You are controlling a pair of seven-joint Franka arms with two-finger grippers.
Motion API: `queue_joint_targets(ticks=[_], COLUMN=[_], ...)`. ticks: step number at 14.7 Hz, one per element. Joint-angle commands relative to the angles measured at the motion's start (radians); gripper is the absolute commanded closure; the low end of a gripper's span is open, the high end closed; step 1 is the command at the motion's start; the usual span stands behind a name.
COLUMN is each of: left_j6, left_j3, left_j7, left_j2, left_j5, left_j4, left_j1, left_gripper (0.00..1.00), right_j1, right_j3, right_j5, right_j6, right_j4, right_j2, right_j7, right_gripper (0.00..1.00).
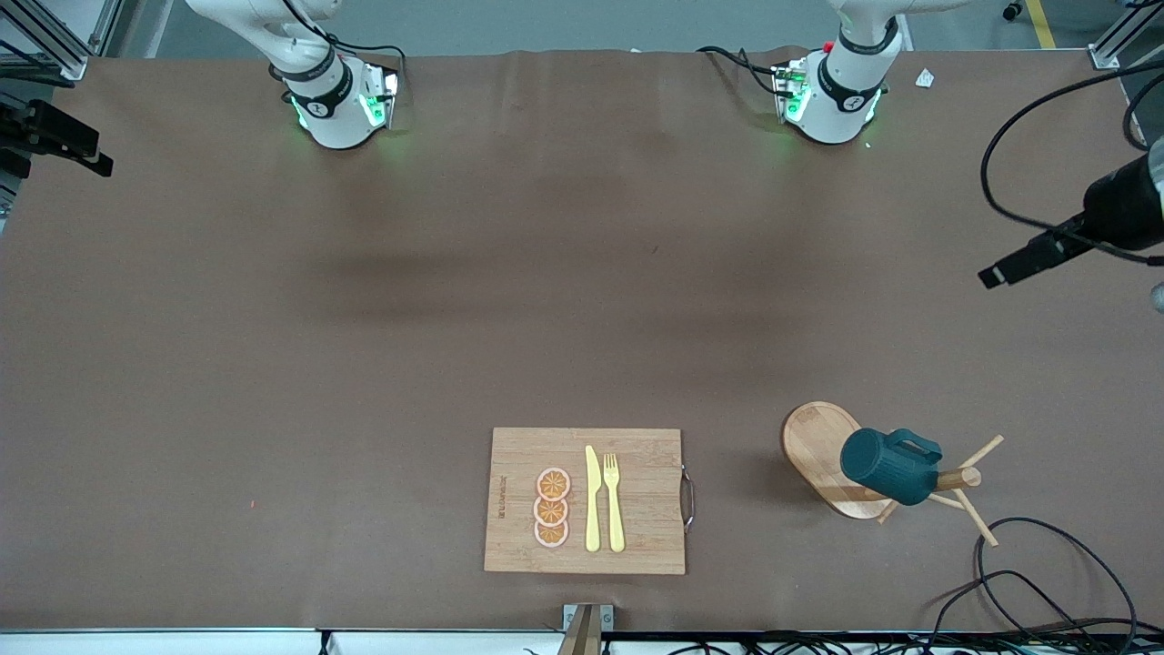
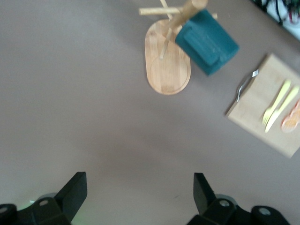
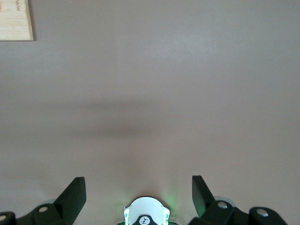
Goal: Transfer cup from left to right arm and place
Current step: 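Move the left gripper toward the teal mug on the mug tree, then close the left gripper around the teal mug body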
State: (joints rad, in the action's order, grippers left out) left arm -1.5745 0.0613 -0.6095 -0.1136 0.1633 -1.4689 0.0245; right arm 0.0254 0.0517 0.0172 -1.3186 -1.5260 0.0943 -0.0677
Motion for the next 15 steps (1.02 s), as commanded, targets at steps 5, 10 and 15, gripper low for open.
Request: queue_joint_targets(ticks=[5, 10, 15], left_j6=[-0.211, -0.350, -0.508], left_j3=[0.008, 0.009, 0.009], left_j7=[-0.342, -0.565, -0.686], left_j2=[-0.173, -0.250, -0.278], left_j5=[0.013, 0.086, 0.150], left_j4=[0.035, 0.019, -0.039], left_j1=[-0.043, -0.034, -0.026], left_gripper=[0.00, 0.00, 0.00], right_j1=[0.013, 0.013, 0.013], right_j3=[-0.009, -0.009, -0.009], right_j5=[-0.006, -0.006, -0.005], right_j6=[0.006, 0.006, 0.004], right_j4=[0.004, 0.001, 0.001], right_j2=[0.007, 0.007, 0.007], right_j7=[0.000, -0.003, -0.007], right_gripper=[0.00, 0.00, 0.00])
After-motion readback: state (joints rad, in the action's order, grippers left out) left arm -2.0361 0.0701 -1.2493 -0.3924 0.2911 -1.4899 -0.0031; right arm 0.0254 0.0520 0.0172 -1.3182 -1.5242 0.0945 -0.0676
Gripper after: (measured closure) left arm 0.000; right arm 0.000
